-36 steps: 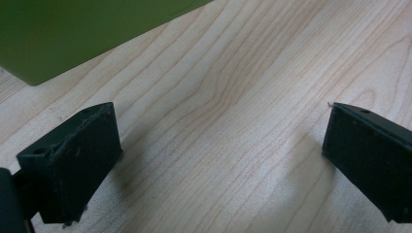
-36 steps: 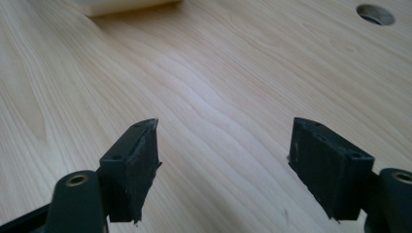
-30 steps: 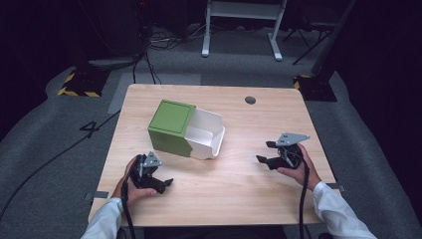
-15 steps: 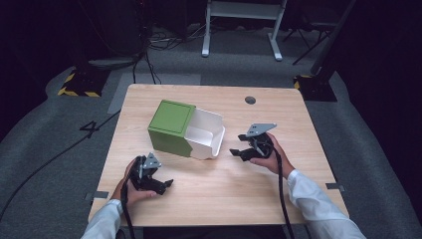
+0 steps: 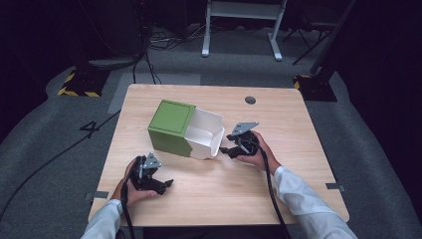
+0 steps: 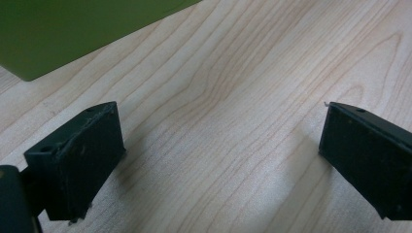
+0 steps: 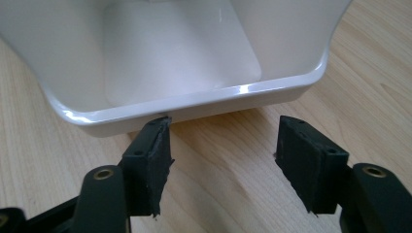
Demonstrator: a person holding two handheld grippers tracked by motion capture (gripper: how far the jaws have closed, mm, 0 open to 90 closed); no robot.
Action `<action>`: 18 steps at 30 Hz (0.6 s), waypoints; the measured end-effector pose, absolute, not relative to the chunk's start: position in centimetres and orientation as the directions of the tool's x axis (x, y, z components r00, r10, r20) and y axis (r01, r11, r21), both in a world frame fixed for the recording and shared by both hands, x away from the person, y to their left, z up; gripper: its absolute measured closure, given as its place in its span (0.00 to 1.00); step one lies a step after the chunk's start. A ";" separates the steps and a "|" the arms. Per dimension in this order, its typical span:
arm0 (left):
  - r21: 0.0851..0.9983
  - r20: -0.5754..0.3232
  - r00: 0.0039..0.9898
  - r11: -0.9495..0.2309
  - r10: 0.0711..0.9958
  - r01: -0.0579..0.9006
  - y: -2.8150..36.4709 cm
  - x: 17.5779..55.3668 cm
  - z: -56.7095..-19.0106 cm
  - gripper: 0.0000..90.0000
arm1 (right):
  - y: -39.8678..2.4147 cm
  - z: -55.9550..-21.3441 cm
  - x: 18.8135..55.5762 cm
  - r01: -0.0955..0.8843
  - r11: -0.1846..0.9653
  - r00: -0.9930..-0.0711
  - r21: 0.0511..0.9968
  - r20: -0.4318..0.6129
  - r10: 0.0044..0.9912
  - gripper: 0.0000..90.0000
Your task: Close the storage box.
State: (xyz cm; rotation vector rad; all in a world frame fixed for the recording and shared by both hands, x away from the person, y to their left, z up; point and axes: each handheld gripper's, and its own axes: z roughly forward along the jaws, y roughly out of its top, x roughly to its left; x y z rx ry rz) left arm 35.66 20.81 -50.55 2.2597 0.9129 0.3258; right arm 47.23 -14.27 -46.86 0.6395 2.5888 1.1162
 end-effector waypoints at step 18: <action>0.667 -0.018 0.724 -0.531 0.690 0.522 20.8 35.7 -50.6 0.03 | -12.4 -47.3 48.5 0.299 0.574 -0.862 0.763 -0.041 0.505 0.49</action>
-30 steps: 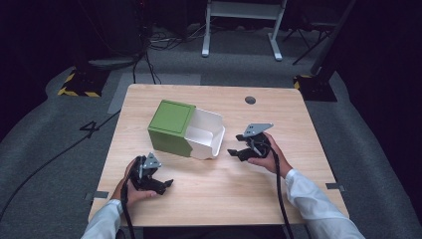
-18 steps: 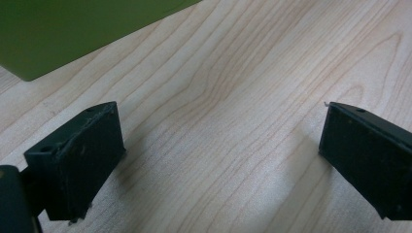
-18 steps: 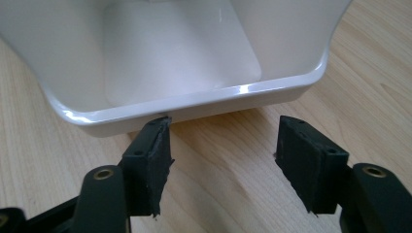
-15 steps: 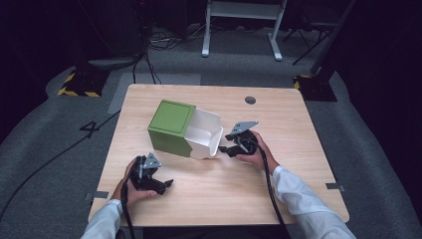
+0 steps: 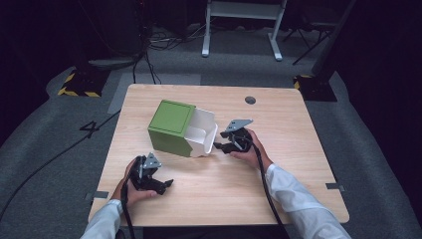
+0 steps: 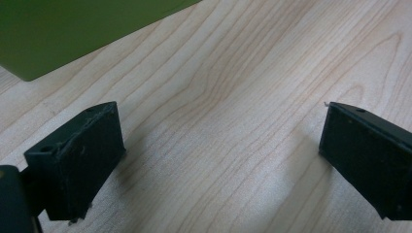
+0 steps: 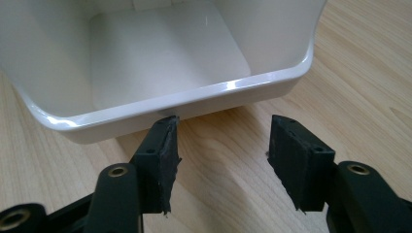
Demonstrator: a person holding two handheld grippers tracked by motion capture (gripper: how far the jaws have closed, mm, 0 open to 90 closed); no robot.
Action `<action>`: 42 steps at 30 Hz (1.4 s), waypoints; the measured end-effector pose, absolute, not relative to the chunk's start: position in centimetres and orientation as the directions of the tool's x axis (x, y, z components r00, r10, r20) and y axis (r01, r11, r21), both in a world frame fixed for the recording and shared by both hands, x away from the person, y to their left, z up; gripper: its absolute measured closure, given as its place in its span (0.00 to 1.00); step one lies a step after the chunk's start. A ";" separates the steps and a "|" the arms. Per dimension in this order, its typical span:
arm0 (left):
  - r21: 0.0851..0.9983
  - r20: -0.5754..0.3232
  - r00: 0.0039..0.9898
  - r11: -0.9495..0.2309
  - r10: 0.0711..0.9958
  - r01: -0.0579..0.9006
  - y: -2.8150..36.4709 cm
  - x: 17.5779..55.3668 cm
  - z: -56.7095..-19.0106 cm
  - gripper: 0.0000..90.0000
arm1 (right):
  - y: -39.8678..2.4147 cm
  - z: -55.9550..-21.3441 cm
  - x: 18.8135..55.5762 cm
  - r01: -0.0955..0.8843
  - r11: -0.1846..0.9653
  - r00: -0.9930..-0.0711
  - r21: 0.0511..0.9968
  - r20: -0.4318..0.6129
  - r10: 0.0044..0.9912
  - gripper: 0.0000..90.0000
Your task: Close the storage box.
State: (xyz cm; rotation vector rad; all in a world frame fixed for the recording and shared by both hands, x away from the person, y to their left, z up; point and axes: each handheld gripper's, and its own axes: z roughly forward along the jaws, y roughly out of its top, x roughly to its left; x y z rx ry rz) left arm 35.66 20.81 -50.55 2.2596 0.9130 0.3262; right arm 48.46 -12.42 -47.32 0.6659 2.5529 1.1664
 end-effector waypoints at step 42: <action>0.668 -0.020 0.722 -0.528 0.691 0.525 20.8 35.6 -50.6 0.03 | -7.4 -46.9 49.5 0.290 0.574 -0.875 0.766 -0.031 0.483 0.40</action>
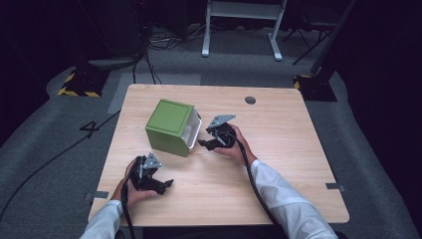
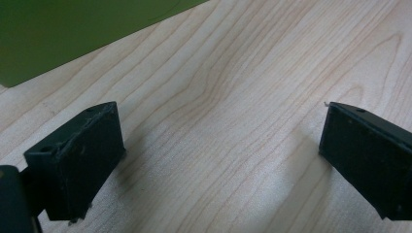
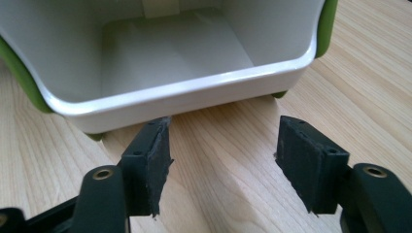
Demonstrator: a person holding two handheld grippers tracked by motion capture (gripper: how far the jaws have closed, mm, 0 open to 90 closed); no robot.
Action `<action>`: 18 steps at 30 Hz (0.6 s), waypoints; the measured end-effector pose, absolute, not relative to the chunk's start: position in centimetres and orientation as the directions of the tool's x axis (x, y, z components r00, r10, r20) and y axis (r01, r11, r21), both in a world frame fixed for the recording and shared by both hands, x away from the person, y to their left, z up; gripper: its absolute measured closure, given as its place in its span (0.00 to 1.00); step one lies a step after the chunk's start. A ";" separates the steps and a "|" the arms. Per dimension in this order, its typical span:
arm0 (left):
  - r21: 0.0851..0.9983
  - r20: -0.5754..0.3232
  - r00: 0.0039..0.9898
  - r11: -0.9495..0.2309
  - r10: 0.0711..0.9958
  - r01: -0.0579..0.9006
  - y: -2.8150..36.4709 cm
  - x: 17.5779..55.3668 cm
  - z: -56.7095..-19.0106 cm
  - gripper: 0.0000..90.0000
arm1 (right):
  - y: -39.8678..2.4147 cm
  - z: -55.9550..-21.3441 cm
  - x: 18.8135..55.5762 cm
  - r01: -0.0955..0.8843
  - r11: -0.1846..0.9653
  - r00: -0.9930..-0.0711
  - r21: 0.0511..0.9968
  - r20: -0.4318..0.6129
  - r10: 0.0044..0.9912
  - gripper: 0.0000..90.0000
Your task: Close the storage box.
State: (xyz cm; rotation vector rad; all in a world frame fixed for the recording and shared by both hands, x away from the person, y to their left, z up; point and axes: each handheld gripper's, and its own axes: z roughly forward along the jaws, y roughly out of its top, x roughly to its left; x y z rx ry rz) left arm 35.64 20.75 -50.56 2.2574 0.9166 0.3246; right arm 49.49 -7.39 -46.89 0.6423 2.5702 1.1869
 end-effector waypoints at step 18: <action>0.668 -0.019 0.722 -0.529 0.692 0.524 20.8 35.6 -50.6 0.03 | -11.2 -45.6 48.0 0.268 0.652 -0.867 0.709 -0.117 0.484 0.27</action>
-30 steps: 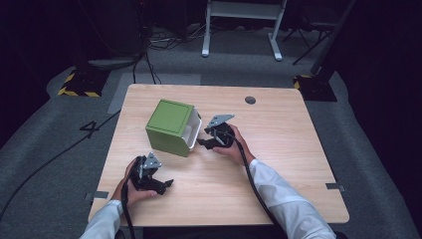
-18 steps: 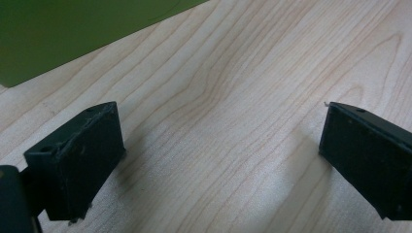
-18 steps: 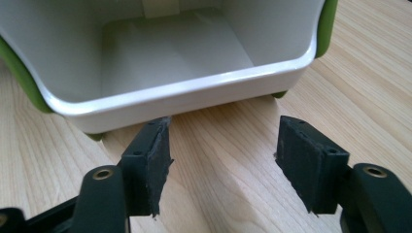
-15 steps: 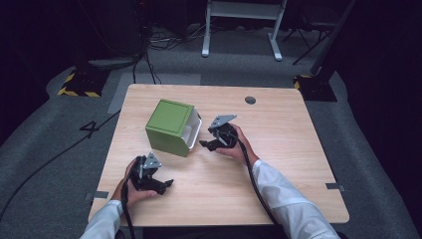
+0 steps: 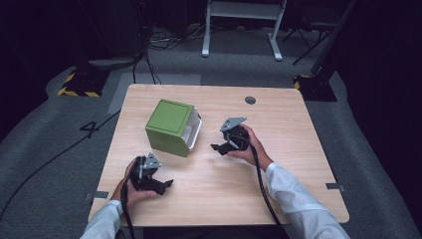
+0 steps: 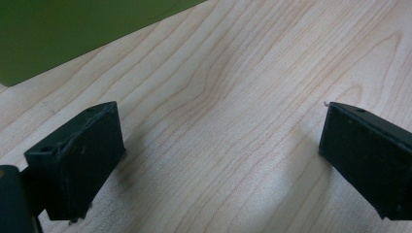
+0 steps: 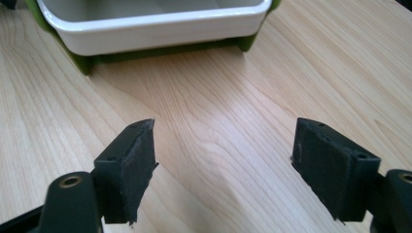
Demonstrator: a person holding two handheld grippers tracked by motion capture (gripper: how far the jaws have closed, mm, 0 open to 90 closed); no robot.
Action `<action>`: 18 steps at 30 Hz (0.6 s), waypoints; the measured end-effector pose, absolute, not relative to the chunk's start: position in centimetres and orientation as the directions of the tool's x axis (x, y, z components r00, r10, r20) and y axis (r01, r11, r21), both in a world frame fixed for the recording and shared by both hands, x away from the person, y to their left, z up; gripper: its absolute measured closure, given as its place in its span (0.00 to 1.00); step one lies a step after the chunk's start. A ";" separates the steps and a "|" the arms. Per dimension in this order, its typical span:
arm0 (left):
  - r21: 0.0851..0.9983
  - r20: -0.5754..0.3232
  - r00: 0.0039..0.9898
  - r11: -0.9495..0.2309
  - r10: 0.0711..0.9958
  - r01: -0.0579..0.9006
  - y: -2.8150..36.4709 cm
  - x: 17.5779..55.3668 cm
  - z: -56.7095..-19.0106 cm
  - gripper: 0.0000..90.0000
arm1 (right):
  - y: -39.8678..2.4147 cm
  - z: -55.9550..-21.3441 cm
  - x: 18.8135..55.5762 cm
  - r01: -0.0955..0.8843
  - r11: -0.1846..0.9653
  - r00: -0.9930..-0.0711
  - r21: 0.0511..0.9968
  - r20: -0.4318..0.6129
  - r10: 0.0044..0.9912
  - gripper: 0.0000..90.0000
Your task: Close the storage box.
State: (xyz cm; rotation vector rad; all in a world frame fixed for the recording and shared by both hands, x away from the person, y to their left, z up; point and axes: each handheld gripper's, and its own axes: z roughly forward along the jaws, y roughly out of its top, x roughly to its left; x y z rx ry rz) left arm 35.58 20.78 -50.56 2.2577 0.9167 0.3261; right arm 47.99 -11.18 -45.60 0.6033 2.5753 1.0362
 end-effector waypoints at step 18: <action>0.668 -0.019 0.722 -0.529 0.691 0.524 20.8 35.6 -50.6 0.03 | -14.6 -43.7 46.1 0.237 0.682 -0.869 0.692 -0.162 0.467 0.25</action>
